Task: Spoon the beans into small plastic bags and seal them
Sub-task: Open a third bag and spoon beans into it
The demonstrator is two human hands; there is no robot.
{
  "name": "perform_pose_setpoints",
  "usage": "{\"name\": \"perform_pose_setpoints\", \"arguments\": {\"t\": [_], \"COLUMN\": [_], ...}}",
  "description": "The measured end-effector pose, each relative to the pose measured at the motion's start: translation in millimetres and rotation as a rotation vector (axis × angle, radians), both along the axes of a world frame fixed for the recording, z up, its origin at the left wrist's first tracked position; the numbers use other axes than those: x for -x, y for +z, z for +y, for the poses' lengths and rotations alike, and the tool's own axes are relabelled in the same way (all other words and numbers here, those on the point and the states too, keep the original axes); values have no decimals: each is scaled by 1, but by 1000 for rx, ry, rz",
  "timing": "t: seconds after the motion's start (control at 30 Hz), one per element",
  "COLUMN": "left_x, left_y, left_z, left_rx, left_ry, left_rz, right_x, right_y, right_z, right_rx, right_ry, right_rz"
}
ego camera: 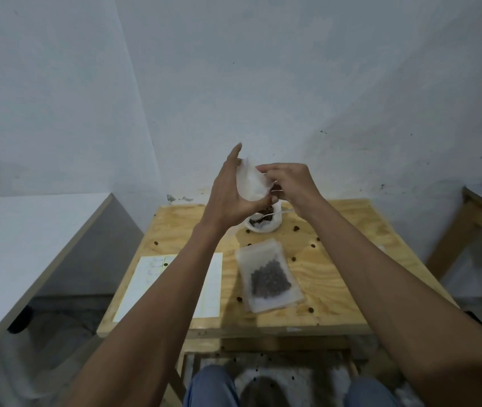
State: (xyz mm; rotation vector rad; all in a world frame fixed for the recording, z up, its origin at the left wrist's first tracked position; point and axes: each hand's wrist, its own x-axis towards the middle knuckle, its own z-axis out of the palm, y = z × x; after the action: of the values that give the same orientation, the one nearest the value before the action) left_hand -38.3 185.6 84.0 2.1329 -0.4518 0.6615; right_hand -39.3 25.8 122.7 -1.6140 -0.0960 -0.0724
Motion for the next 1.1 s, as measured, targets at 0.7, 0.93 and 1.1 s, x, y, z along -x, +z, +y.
{"name": "perform_pose_setpoints", "arguments": {"t": [0.7, 0.93, 1.1], "left_x": [-65, -80, -79], "left_y": [-74, -85, -81], "left_z": [8, 2, -4], "left_rx": [-30, -53, -31], "left_ry": [57, 89, 46], "left_rz": [638, 727, 701], "right_x": [-91, -90, -93], "right_y": [-130, -130, -130], "right_z": [-5, -5, -4], "right_rx": [-219, 222, 180], "right_ry": [-441, -400, -363], "right_rz": [473, 98, 80]}}
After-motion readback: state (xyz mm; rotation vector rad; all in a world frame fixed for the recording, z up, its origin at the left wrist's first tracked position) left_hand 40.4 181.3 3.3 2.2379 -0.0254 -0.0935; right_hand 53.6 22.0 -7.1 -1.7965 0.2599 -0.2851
